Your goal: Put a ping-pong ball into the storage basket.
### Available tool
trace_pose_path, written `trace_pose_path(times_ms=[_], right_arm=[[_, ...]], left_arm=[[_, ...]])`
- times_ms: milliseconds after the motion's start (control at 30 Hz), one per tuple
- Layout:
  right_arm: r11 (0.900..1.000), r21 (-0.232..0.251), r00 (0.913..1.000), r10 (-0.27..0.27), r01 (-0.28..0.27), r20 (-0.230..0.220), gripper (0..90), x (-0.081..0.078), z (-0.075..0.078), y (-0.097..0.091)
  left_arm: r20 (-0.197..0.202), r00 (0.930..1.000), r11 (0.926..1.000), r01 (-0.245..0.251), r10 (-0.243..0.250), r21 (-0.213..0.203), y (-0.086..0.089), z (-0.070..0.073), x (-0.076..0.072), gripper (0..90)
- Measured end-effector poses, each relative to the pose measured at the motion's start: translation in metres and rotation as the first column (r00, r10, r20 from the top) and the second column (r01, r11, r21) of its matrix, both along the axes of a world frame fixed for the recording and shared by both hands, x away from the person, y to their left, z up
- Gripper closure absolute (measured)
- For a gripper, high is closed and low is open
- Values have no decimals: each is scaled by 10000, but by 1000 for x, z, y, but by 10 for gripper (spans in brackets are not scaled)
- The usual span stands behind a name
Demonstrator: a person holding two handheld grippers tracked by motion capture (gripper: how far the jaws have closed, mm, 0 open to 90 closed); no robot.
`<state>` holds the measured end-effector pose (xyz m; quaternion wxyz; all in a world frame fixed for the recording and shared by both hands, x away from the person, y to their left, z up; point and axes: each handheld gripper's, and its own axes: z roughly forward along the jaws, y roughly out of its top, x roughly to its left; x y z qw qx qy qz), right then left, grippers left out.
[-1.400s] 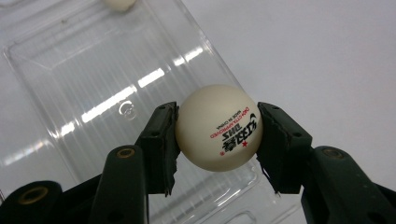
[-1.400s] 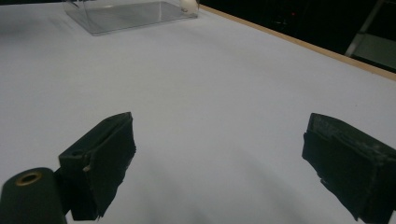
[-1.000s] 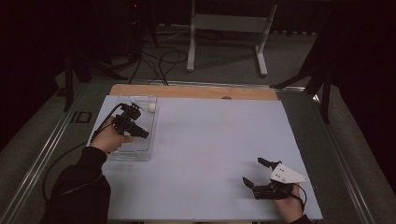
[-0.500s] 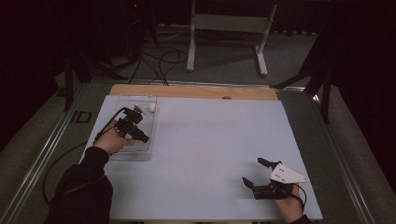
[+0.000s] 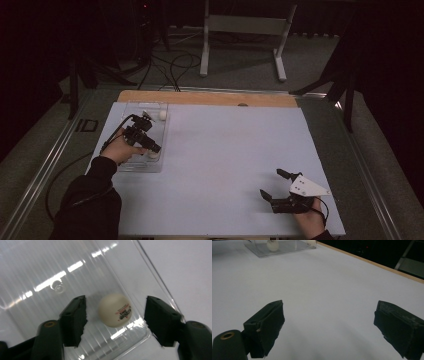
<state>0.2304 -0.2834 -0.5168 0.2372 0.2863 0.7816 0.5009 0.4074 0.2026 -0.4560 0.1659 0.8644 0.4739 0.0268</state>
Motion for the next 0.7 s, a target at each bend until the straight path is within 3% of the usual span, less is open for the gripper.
trace_pose_path(times_ms=[133,233,367,433,500,567,700], right_arm=[[10000,1,10000,-11,11,-5,92,0,0,0],[10000,0,10000,-14,14,4,92,0,0,0],[10000,-15,10000,-22,22,-3,92,0,0,1],[10000,-21,10000,-24,24,4,92,0,0,1],[10000,-13,10000,-22,22,-10,92,0,0,1],[10000,-11,10000,-14,14,-13,92,0,0,1],[10000,11,10000,-14,14,-25,92,0,0,1]], left_arm=[[101,9999,9997,50,-47,-233,5,7,-2,203],[327,9994,9995,-49,59,-327,8,12,-3,167],[254,9992,9982,331,-318,-507,7,17,-5,84],[243,9987,9981,454,-444,-410,6,20,-7,30],[388,9981,9983,490,-478,-321,5,23,-8,13],[437,9978,9974,521,-499,-502,4,26,-9,5],[795,9956,9982,520,-495,-289,2,32,-11,4]])
